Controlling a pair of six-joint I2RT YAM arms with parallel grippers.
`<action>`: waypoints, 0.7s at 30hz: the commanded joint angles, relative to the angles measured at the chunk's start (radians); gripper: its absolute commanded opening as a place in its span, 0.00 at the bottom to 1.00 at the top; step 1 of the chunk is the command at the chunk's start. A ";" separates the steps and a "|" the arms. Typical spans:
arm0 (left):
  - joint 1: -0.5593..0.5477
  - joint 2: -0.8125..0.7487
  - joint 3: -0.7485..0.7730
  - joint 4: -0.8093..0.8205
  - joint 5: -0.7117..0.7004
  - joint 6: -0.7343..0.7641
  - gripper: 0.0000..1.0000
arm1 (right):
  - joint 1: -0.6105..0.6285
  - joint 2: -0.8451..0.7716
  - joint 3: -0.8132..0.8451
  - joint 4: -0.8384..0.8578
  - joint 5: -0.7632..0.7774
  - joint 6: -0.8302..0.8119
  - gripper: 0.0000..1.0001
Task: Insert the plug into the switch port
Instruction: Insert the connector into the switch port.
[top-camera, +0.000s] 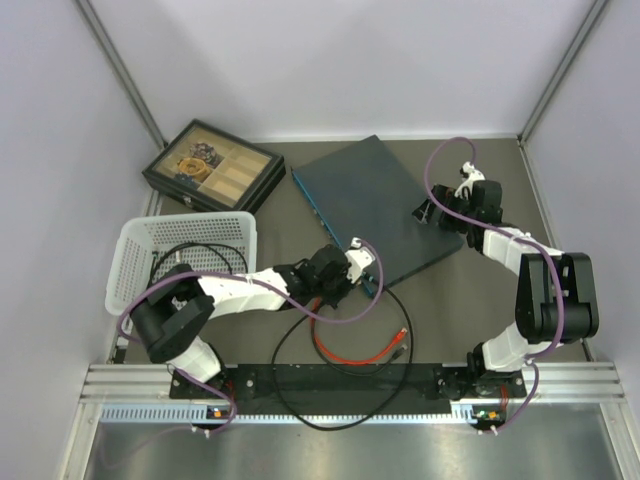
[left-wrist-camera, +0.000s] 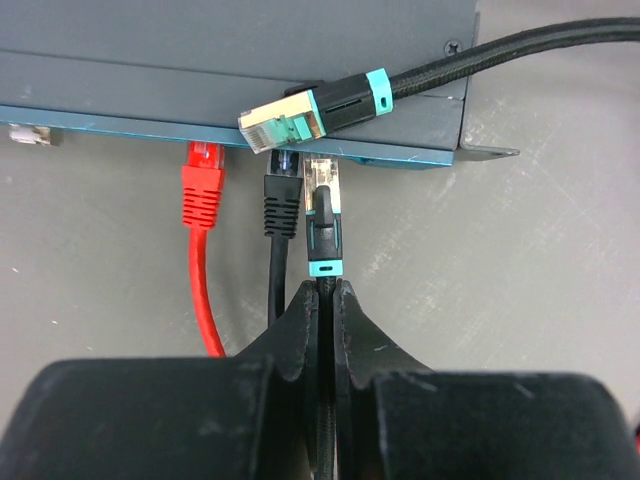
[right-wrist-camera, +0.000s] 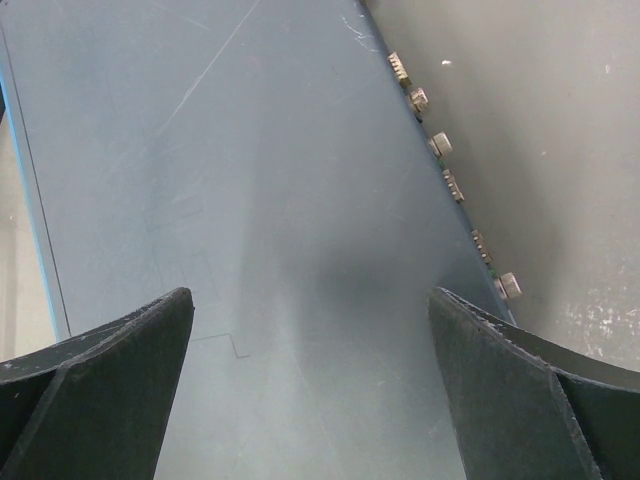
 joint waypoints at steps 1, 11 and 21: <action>-0.004 -0.071 -0.013 0.189 -0.015 0.019 0.00 | -0.005 0.031 0.011 -0.058 -0.030 -0.001 0.99; -0.004 -0.023 0.021 0.140 -0.010 0.037 0.00 | -0.005 0.033 0.011 -0.060 -0.032 -0.001 0.99; -0.004 0.006 0.065 -0.032 -0.017 -0.001 0.00 | -0.005 0.036 0.016 -0.063 -0.033 0.000 0.99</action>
